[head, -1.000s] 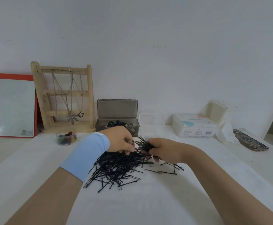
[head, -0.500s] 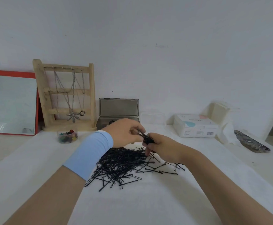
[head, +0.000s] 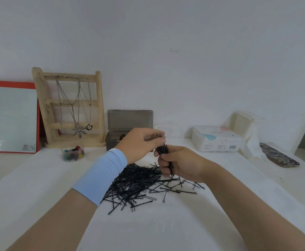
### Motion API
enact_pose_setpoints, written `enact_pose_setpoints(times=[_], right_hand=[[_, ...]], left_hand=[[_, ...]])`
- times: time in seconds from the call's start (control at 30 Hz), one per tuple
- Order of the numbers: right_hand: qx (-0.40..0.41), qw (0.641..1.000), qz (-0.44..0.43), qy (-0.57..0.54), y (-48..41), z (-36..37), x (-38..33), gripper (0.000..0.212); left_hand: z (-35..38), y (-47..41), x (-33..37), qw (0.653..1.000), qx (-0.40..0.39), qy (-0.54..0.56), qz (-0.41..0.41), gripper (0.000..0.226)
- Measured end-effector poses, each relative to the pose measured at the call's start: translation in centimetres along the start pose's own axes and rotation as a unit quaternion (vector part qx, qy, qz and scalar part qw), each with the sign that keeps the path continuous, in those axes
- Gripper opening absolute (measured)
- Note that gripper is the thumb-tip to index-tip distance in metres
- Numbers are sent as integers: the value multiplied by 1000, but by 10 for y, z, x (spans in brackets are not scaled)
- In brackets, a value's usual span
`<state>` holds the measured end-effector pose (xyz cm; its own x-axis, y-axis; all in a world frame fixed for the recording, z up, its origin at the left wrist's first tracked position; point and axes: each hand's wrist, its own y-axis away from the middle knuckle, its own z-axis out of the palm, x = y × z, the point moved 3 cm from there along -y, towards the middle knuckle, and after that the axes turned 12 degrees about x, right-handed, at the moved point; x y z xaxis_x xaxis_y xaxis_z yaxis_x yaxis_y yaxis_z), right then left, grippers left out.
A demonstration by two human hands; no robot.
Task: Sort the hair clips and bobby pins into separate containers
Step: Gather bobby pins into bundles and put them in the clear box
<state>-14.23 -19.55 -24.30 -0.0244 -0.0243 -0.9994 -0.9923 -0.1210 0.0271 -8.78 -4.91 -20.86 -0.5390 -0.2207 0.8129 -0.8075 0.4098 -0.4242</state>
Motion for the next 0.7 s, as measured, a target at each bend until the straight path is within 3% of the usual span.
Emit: enact_pose_setpoints(times=[0.2,0.43,0.7], right_hand=[[-27,999,15,-32,2,3,3,18],[-42,998,11,-53,1,2,1,20],[-20,999,3,-34,-3,3,6,17]], left_hand=[[4,0,-2,994,7,-106,7,23],[-4,1,4,996,64,-45,42,29],[-6,-3,-4,992,-19,-124,13,22]])
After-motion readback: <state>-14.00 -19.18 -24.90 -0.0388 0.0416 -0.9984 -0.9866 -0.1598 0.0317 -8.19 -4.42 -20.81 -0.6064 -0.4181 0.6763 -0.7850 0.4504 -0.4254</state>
